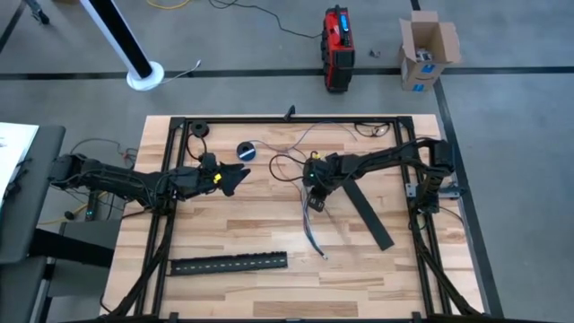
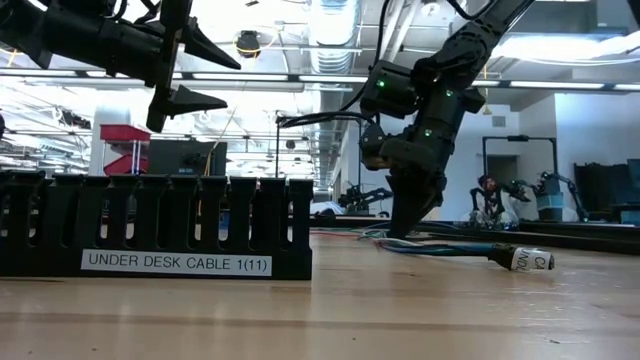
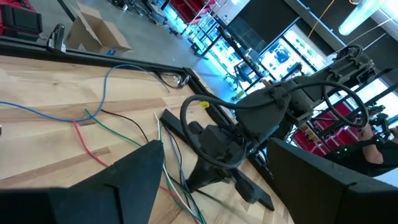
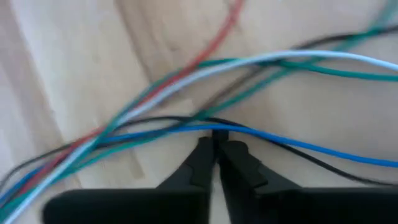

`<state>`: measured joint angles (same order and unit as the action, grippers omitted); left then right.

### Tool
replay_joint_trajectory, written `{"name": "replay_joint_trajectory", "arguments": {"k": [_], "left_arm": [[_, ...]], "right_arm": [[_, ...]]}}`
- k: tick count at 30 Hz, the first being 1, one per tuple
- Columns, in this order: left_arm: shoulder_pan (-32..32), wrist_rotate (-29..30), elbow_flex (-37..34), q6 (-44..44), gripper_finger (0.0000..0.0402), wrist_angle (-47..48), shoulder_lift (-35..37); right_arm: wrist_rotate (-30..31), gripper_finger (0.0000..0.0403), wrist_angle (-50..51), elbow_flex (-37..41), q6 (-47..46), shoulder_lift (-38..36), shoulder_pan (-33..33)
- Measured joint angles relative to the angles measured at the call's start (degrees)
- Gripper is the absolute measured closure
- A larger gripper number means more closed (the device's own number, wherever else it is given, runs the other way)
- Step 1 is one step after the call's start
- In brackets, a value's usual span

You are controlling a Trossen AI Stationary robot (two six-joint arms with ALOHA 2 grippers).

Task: Ziptie cables
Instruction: Wrap the cable wires with the black zip tie

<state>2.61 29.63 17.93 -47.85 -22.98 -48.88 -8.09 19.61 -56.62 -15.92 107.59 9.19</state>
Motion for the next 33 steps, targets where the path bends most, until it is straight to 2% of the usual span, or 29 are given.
{"name": "replay_joint_trajectory", "arguments": {"k": [6,10,20,28,33], "left_arm": [[0.00,0.14,0.00,-1.13,0.0125,-0.01,-0.01],[0.00,0.63,0.00,-3.06,0.0125,-0.01,-0.01],[0.00,0.67,0.00,-3.44,0.0125,-1.57,-0.01],[-0.04,-1.03,0.00,-1.39,0.0125,-5.38,-0.02],[-0.02,-9.20,0.18,12.09,0.0125,-13.39,-3.84]], "right_arm": [[-0.09,0.0401,-1.22,0.01,-0.66,-0.78,-0.16],[2.82,0.0402,-0.28,-0.58,-0.74,-3.19,-0.30],[9.56,0.0403,12.48,-3.92,-0.18,-15.38,0.81],[9.65,0.0403,3.00,-4.20,-5.12,-24.72,3.55],[9.11,0.0403,-4.83,-4.28,-6.83,-28.92,7.47]]}}
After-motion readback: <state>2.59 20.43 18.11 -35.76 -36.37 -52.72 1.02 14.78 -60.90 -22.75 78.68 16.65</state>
